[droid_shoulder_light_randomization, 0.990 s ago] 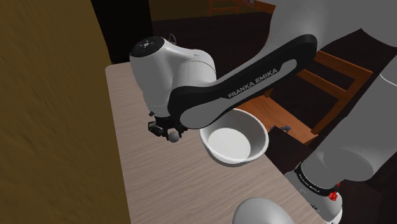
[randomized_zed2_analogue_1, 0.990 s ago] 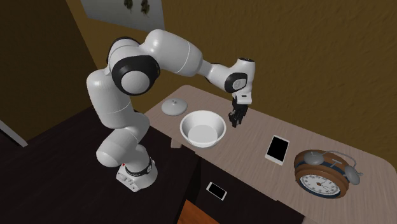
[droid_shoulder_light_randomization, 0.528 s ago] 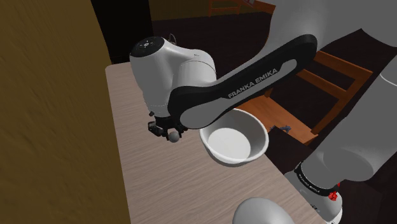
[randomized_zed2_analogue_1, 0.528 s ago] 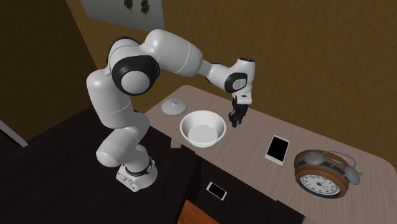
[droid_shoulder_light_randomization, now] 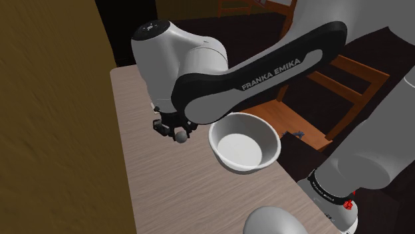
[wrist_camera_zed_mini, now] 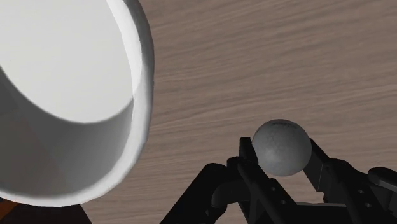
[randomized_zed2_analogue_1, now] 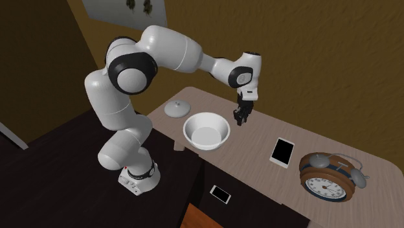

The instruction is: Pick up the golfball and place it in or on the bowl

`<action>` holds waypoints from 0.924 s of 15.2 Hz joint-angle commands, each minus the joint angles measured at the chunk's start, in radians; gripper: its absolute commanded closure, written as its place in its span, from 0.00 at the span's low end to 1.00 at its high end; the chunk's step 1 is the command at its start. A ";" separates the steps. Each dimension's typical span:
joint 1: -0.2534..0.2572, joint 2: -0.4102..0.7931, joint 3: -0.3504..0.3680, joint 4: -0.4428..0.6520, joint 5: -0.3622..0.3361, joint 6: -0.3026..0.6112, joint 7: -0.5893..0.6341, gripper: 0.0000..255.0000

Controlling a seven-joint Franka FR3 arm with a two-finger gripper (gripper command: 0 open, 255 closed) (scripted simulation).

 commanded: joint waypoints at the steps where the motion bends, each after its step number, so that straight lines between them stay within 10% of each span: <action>1: 0.000 -0.011 0.001 0.018 0.011 -0.026 -0.009 1.00; 14: -0.005 -0.067 -0.004 0.145 0.061 -0.188 -0.063 1.00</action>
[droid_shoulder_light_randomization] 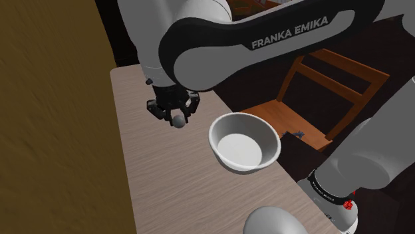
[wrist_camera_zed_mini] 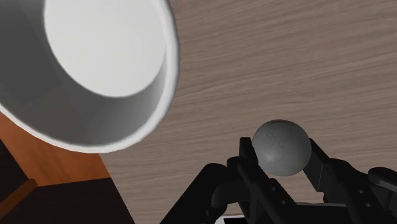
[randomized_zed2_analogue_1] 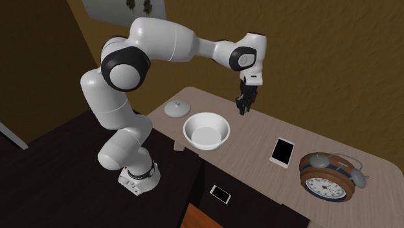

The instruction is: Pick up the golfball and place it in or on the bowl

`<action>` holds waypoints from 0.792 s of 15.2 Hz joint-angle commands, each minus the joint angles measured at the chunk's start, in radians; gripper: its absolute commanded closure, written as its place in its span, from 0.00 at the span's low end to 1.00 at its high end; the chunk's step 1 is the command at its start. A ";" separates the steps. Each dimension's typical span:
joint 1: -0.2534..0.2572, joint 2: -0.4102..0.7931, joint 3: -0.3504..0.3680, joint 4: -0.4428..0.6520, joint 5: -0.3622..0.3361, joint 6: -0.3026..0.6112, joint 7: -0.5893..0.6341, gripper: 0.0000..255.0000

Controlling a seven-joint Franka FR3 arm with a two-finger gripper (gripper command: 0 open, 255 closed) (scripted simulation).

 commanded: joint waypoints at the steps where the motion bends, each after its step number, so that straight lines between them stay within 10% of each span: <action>1: -0.001 -0.012 -0.002 0.019 0.010 -0.028 -0.010 1.00; 9: -0.002 -0.021 -0.003 0.107 0.018 -0.120 -0.026 1.00; 12: -0.012 -0.185 -0.048 -0.034 0.120 -0.096 -0.111 1.00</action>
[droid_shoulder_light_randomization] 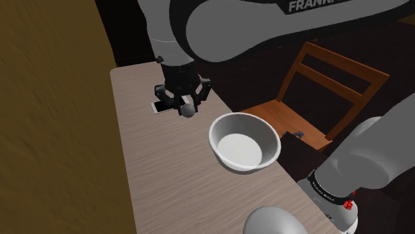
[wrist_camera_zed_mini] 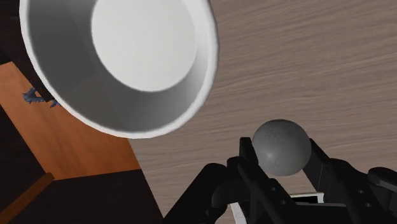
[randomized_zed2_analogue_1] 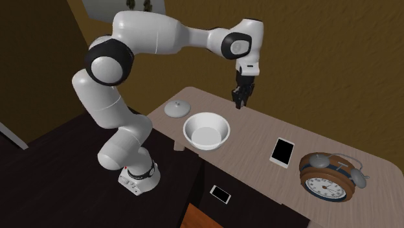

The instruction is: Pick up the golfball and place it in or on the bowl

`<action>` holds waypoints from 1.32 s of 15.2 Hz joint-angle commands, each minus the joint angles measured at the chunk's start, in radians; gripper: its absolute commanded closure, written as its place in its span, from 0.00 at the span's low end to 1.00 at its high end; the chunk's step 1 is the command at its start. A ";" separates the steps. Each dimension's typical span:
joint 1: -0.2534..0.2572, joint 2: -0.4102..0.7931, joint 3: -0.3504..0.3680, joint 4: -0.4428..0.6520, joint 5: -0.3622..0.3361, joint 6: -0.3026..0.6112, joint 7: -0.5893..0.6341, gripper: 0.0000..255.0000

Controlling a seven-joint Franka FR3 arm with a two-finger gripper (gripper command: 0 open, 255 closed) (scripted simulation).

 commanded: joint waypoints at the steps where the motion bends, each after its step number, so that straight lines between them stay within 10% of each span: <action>1: 0.002 -0.100 -0.034 -0.082 0.059 0.008 -0.054 1.00; 12: 0.126 -0.591 -0.251 -0.474 0.204 -0.063 -0.260 1.00; 20: 0.137 -0.591 -0.226 -0.579 0.224 0.041 -0.250 1.00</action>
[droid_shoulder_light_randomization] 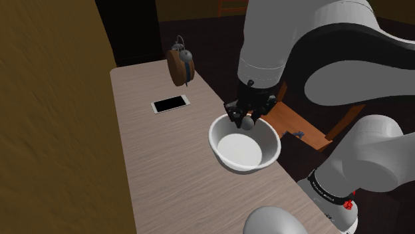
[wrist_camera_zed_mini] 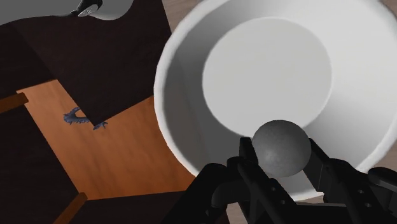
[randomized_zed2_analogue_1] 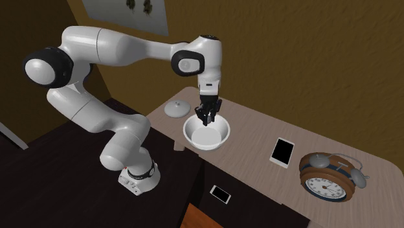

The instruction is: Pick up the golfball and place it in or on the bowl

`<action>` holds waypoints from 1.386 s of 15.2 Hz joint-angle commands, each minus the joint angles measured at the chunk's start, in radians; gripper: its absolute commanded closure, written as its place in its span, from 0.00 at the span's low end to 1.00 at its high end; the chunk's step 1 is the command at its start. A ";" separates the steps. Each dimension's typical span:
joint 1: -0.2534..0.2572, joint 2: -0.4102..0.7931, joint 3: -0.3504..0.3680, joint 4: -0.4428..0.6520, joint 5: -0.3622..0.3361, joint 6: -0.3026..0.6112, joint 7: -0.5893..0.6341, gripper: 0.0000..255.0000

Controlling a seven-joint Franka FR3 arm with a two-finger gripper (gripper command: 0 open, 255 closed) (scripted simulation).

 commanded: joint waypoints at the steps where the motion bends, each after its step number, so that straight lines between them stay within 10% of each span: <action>1: 0.004 -0.003 0.006 -0.031 0.006 0.028 0.002 1.00; 13: 0.008 0.005 0.023 -0.082 0.017 0.086 0.008 1.00; 14: 0.008 0.005 0.023 -0.082 0.017 0.086 0.008 0.00; 21: 0.006 -0.001 0.011 -0.019 0.008 0.018 0.009 0.00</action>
